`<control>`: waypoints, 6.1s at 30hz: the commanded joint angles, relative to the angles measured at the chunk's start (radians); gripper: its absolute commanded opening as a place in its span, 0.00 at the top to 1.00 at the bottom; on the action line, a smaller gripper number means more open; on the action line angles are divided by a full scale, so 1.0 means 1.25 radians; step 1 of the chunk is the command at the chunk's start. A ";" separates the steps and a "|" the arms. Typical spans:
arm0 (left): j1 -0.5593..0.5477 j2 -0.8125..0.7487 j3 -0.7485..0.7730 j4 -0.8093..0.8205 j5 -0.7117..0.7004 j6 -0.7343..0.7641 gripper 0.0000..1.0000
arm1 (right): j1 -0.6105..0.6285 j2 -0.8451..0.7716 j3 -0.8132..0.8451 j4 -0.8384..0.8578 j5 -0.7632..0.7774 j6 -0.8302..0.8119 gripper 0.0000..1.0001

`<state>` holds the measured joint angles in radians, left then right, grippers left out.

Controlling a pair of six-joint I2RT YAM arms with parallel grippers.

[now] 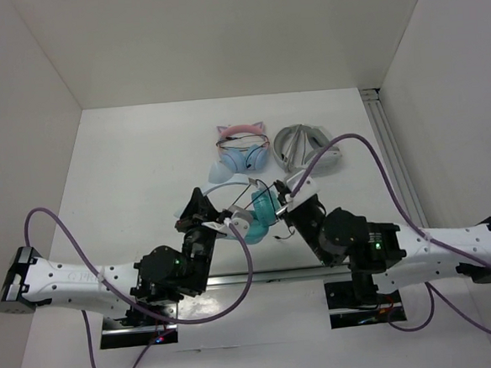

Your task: Wrap the headphones

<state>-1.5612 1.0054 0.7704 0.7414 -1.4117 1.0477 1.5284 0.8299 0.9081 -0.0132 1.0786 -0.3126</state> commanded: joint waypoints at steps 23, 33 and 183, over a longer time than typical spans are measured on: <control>-0.051 -0.043 0.046 -0.073 -0.142 -0.050 1.00 | -0.672 0.147 0.020 0.192 -0.828 0.230 0.84; -0.078 0.002 0.158 -0.149 -0.135 -0.169 1.00 | -0.704 0.200 -0.167 0.472 -1.080 0.354 0.84; -0.085 -0.023 0.462 -0.353 -0.142 -0.503 1.00 | -0.578 0.249 -0.492 0.822 -1.166 0.508 0.50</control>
<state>-1.6642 0.9833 1.3144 0.1940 -1.5211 0.4427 0.7940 1.1202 0.2623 0.8871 -0.3592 0.3084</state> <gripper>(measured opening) 0.126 0.499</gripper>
